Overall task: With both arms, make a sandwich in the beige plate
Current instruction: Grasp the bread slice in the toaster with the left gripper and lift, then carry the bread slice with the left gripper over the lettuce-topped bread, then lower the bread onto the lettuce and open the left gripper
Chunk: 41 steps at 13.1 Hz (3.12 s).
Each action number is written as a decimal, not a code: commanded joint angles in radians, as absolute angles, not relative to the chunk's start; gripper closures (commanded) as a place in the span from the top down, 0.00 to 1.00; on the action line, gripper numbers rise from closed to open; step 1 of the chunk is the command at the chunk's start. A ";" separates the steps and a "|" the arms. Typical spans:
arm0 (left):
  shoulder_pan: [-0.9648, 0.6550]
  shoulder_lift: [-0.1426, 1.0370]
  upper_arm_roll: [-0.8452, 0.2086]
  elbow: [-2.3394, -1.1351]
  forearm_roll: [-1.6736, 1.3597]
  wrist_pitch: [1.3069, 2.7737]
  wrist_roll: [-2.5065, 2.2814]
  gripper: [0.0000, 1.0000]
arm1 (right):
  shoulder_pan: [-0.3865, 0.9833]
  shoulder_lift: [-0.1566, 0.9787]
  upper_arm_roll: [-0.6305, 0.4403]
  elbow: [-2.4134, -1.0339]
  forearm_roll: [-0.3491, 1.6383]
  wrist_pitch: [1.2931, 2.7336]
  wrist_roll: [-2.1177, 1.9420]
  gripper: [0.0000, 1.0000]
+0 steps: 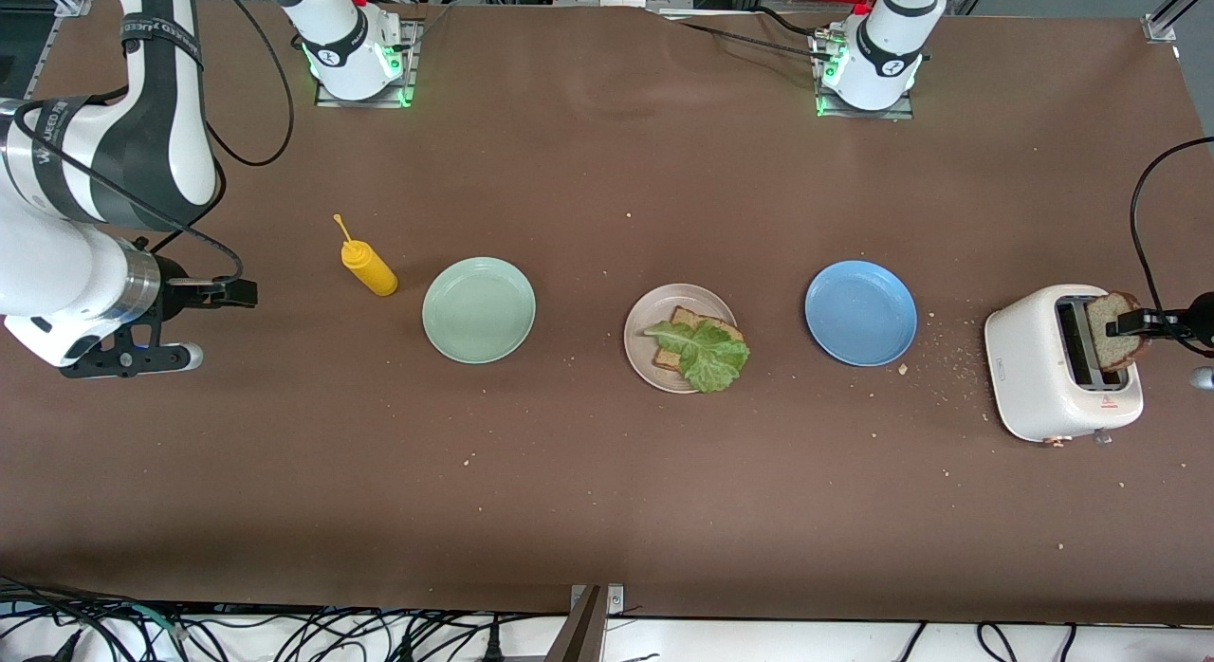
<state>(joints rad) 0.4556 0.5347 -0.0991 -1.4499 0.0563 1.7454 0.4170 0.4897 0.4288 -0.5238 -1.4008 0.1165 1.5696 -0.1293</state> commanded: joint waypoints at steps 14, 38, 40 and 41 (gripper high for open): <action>0.249 0.365 -0.120 -1.293 0.094 1.379 0.335 0.00 | 0.491 0.382 -0.531 -1.419 0.173 1.598 -0.127 1.00; -0.143 0.841 -0.117 -1.331 -0.850 1.750 0.495 0.00 | -0.009 0.259 0.034 -1.534 -0.003 1.684 -0.034 0.99; -0.140 0.842 -0.117 -1.347 -0.861 1.753 0.540 0.00 | -0.009 0.261 0.032 -1.536 -0.003 1.684 -0.034 0.99; -0.130 0.844 -0.117 -1.362 -0.859 1.753 0.581 0.00 | -0.011 0.262 0.032 -1.537 -0.003 1.684 -0.034 0.99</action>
<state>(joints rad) -0.1354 0.8439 -0.1287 -1.3360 -0.8186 1.7447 0.4982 0.0008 0.2706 0.0188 -1.5194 0.0050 1.6713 -0.0481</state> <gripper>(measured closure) 0.916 0.004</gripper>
